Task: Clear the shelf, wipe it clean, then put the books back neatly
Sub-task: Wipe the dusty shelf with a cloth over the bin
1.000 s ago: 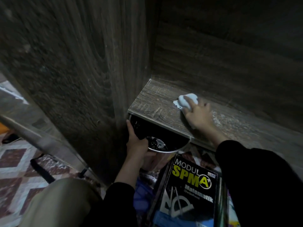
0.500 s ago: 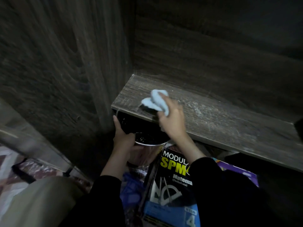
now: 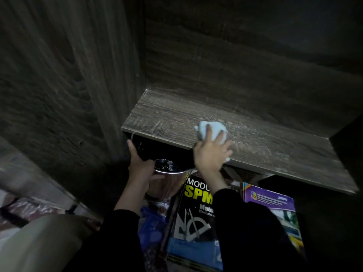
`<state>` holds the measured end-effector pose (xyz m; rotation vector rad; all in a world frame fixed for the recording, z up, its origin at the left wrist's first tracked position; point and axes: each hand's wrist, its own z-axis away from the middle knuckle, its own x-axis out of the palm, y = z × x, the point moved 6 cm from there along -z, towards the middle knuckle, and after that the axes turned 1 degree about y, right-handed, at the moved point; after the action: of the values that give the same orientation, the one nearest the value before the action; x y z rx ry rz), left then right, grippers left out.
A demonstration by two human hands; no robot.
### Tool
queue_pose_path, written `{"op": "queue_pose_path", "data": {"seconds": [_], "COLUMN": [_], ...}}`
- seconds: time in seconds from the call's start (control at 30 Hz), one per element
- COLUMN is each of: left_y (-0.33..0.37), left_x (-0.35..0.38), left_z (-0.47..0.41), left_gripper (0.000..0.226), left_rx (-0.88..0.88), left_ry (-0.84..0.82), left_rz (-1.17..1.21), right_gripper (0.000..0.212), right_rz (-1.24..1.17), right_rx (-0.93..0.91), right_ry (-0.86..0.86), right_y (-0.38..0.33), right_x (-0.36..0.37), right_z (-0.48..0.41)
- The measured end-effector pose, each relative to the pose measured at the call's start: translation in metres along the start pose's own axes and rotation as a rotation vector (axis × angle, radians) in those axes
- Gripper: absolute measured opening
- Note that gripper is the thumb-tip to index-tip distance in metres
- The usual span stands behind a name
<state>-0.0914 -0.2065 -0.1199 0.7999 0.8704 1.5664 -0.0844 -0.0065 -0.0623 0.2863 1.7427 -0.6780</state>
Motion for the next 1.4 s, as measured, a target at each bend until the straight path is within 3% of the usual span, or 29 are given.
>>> {"op": "queue_pose_path", "data": {"seconds": [0.23,0.33,0.43,0.53,0.63,0.7,0.8,0.9,1.07,1.4], "left_y": [-0.007,0.003,0.001,-0.002,-0.003,-0.003,-0.001,-0.001,0.0,0.0], "left_x": [-0.009,-0.005,0.0,0.001,0.0,0.001,0.003,0.006,0.008,0.008], "left_z": [-0.013,-0.003,-0.002,-0.007,-0.011,-0.012,-0.012,-0.012,-0.013,-0.007], "left_gripper": [0.107,0.102,0.095,0.096,0.098,0.097,0.097,0.097,0.099,0.098], "left_rx": [0.038,0.063,0.036,0.039,0.031,0.038,0.047,0.036,0.025,0.009], "left_ry": [0.028,0.022,0.005,0.002,-0.014,-0.025,-0.037,-0.027,-0.022,-0.029], "left_rz": [-0.091,-0.062,0.01,0.024,0.032,0.04,0.058,0.073,0.074,0.078], "right_gripper": [0.065,0.059,0.056,0.059,0.056,0.056,0.059,0.058,0.057,0.059], "right_rz": [-0.014,-0.284,-0.688,-0.739,-0.52,-0.272,-0.027,0.059,0.085,0.006], "right_rx": [-0.528,-0.653,-0.518,-0.361,-0.122,0.04,0.264,0.427,0.436,0.148], "right_ry": [-0.178,-0.217,-0.279,-0.036,0.2,0.258,0.216,0.068,0.074,0.008], "right_y": [-0.111,-0.111,-0.08,-0.012,0.083,0.151,0.242,0.293,0.267,0.096], "right_x": [0.027,0.01,-0.017,-0.039,-0.063,-0.081,-0.099,-0.1,-0.077,-0.02], "right_z": [0.04,0.029,0.006,-0.022,-0.048,-0.061,-0.069,-0.057,-0.047,-0.026]}}
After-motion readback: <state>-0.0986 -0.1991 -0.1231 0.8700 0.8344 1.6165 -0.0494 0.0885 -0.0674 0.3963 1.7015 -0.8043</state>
